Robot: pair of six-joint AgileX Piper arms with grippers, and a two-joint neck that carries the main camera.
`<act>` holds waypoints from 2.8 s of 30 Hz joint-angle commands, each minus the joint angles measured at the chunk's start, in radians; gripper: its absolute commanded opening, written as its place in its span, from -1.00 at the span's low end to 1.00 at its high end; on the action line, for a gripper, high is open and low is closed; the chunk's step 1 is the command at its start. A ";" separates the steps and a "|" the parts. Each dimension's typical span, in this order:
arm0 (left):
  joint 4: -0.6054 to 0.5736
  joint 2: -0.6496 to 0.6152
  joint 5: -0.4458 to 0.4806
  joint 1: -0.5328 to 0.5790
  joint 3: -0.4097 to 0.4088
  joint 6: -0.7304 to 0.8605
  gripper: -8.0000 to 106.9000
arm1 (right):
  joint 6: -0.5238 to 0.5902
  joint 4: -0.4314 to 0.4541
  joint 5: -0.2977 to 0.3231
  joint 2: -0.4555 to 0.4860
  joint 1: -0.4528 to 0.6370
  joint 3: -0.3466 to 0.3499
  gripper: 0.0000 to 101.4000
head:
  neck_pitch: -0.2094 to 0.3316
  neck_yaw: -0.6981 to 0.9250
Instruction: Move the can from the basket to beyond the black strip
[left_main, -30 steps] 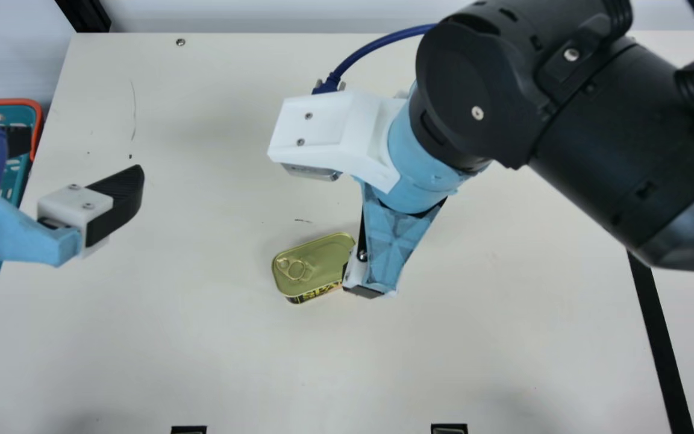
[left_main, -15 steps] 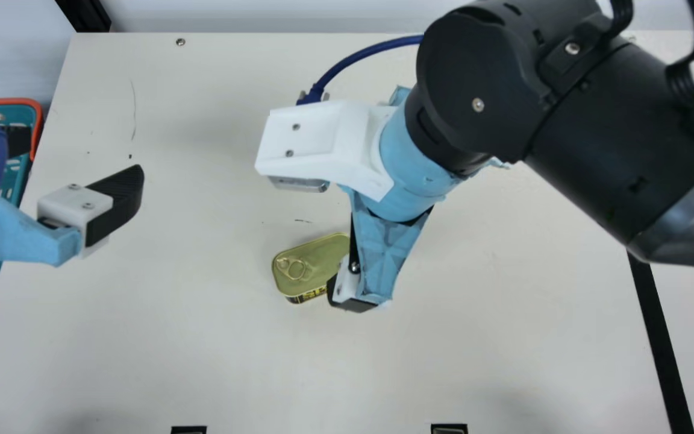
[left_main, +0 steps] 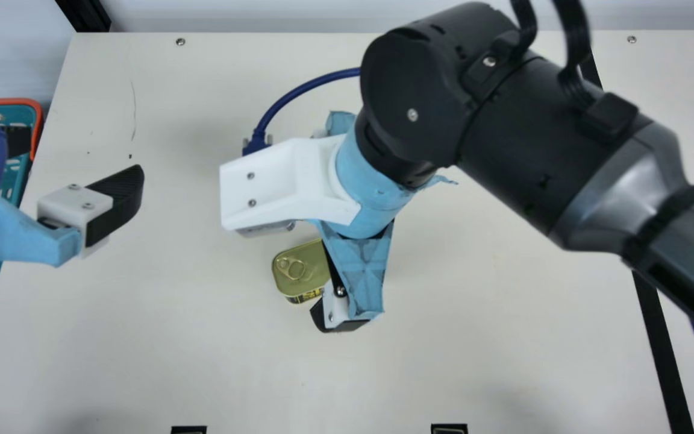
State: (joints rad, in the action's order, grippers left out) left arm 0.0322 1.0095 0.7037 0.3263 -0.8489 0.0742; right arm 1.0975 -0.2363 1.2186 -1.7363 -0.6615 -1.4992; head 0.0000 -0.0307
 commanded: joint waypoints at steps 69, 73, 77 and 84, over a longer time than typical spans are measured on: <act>0.000 0.000 0.000 0.000 0.000 0.000 0.71 | -0.086 0.032 -0.143 -0.071 0.079 -0.046 -1.00 | 0.001 -0.002; 0.000 0.000 0.000 0.000 0.000 0.000 0.71 | -0.086 -0.036 -0.225 -0.019 0.123 0.001 -1.00 | 0.001 -0.002; 0.000 0.000 0.000 0.000 0.000 0.000 0.71 | -0.064 -0.122 -0.313 0.030 0.158 0.061 -1.00 | 0.001 -0.002; 0.000 0.000 0.000 0.000 0.000 0.000 0.71 | 0.022 -0.296 -0.461 0.104 0.200 0.175 -1.00 | 0.001 -0.002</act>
State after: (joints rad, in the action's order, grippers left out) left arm 0.0322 1.0095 0.7037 0.3263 -0.8489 0.0742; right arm 1.0986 -0.4691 0.8056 -1.6430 -0.4640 -1.3509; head 0.0000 -0.0307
